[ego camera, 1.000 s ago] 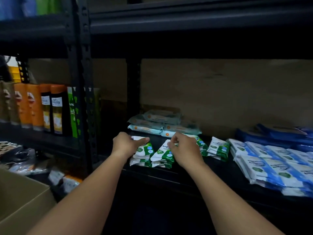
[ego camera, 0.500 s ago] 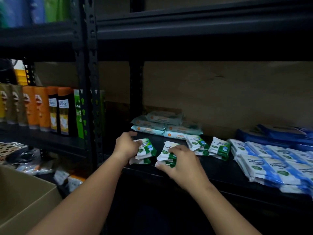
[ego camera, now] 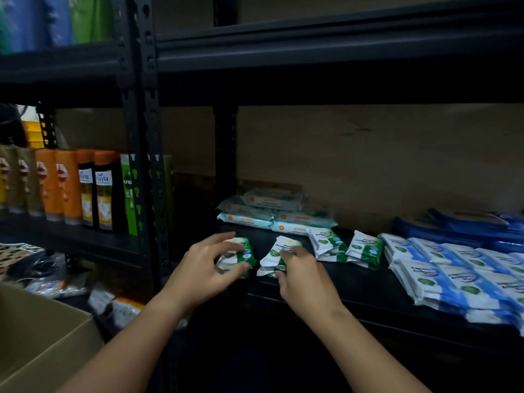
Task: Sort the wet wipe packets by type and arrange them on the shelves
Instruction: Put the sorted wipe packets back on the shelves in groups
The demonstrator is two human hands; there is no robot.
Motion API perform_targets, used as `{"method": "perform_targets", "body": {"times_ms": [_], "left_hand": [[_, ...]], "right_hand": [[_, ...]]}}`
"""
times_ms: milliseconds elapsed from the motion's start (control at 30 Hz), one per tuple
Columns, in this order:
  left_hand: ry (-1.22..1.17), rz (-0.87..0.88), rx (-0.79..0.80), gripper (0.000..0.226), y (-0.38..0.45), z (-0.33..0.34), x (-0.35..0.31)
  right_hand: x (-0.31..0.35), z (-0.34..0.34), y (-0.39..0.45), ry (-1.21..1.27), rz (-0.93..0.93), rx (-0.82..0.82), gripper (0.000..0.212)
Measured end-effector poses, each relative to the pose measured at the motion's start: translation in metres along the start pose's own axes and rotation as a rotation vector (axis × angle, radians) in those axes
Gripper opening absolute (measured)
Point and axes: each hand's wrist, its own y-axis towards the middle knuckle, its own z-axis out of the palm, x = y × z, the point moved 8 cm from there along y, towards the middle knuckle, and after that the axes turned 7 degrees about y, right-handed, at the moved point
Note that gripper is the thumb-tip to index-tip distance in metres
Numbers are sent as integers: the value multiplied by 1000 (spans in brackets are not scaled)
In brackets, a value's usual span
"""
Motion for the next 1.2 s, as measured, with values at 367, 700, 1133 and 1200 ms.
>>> {"method": "perform_targets", "body": {"times_ms": [367,700,1133,1200], "left_hand": [[66,-71,65,39,47,57,12],[6,-133,133,32,87,100,25],[-29,-45,134,34,97,118,17],[-36,-46,130,34,97,117,16]], "right_hand": [[-15,19,45,-69,44,18,26],[-32,27,75,-101,33,-38,24],[-38,25,75,-56,40,-101,31],[-38,24,75,-60,39,-103,34]]}}
